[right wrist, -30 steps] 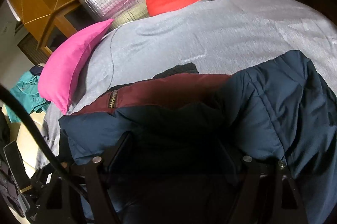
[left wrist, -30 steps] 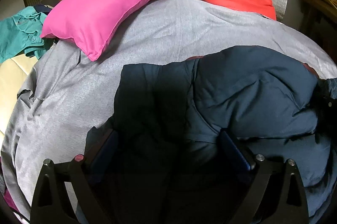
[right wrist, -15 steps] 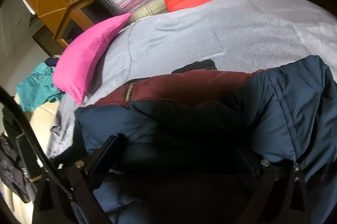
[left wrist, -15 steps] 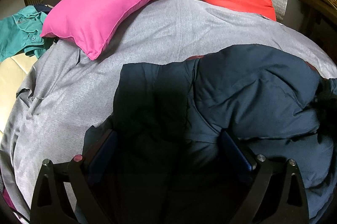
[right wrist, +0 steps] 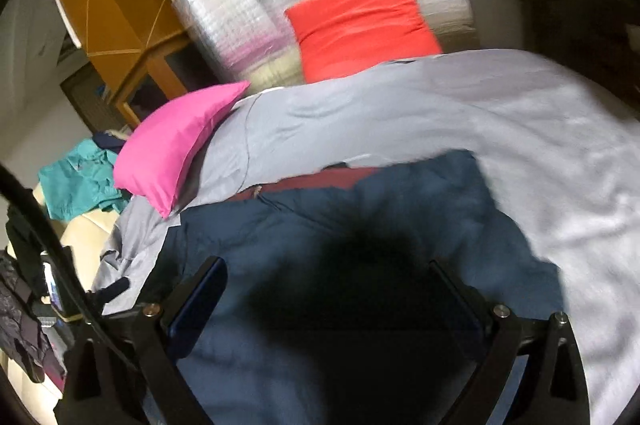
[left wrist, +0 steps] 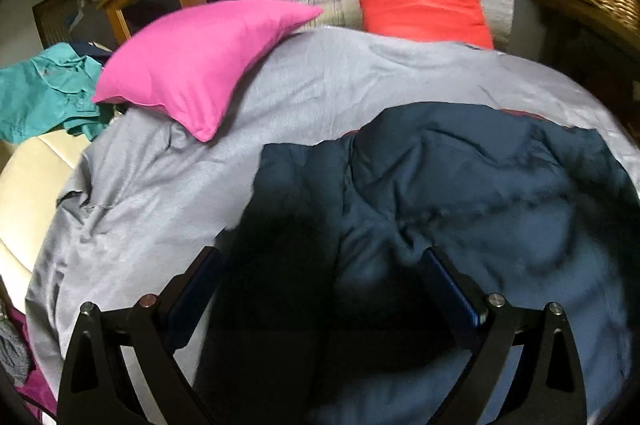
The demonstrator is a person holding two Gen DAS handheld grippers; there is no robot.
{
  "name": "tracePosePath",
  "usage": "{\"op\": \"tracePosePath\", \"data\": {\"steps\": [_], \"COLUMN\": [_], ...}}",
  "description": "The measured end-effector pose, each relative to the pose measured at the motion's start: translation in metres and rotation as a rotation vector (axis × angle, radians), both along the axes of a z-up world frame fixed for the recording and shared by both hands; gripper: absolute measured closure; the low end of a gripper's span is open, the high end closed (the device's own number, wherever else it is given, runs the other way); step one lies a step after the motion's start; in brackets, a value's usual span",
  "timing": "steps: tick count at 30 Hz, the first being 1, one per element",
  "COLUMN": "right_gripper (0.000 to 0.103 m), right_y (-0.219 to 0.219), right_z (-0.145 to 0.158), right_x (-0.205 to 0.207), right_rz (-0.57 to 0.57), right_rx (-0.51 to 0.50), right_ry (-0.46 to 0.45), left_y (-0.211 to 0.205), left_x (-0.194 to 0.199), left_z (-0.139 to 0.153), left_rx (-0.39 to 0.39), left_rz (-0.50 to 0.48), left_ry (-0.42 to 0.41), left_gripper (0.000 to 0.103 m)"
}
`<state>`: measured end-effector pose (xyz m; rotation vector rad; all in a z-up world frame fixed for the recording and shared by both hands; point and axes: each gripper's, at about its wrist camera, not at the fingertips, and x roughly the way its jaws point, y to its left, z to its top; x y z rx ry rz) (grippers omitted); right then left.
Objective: Fold large clothes
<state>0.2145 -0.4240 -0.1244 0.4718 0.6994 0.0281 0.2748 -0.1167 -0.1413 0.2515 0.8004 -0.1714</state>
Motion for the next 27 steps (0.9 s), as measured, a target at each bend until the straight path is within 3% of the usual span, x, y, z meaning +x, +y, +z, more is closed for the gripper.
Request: {"op": "tracePosePath", "data": {"steps": [4, 6, 9, 12, 16, 20, 24, 25, 27], "right_gripper": [0.015, 0.036, 0.053, 0.055, 0.059, 0.059, 0.056, 0.056, 0.056], "right_y": [-0.009, -0.007, 0.001, 0.005, 0.003, -0.004, -0.017, -0.020, -0.026], "right_z": [-0.007, -0.013, -0.027, -0.040, -0.054, -0.043, -0.031, -0.035, -0.054], "right_x": [-0.055, -0.076, -0.102, -0.117, -0.117, -0.127, -0.138, -0.134, -0.122], "right_rz": [-0.026, -0.037, -0.044, -0.055, -0.045, -0.065, -0.138, -0.144, -0.132], "right_rx": [0.017, 0.016, -0.021, -0.045, -0.089, -0.061, -0.069, -0.071, -0.025], "right_ry": [0.018, 0.035, 0.096, 0.140, 0.197, 0.153, 0.088, 0.112, 0.204], "left_y": [0.027, 0.040, 0.059, 0.073, 0.080, 0.096, 0.096, 0.095, 0.087], "left_x": [-0.032, -0.050, -0.068, -0.075, -0.060, -0.052, -0.062, -0.061, -0.053], "left_z": [-0.003, -0.002, -0.009, -0.024, -0.051, -0.044, -0.018, -0.019, -0.038], "left_rx": [0.006, 0.012, 0.032, 0.023, -0.060, -0.164, -0.136, -0.121, -0.054], "left_rz": [0.007, 0.030, 0.062, 0.095, 0.086, 0.120, 0.121, 0.116, 0.112], "left_ry": [0.034, 0.019, 0.014, 0.063, 0.168, 0.216, 0.058, 0.048, 0.130], "left_gripper": [0.004, 0.004, 0.004, 0.004, 0.001, 0.001, 0.001, 0.001, 0.001]}}
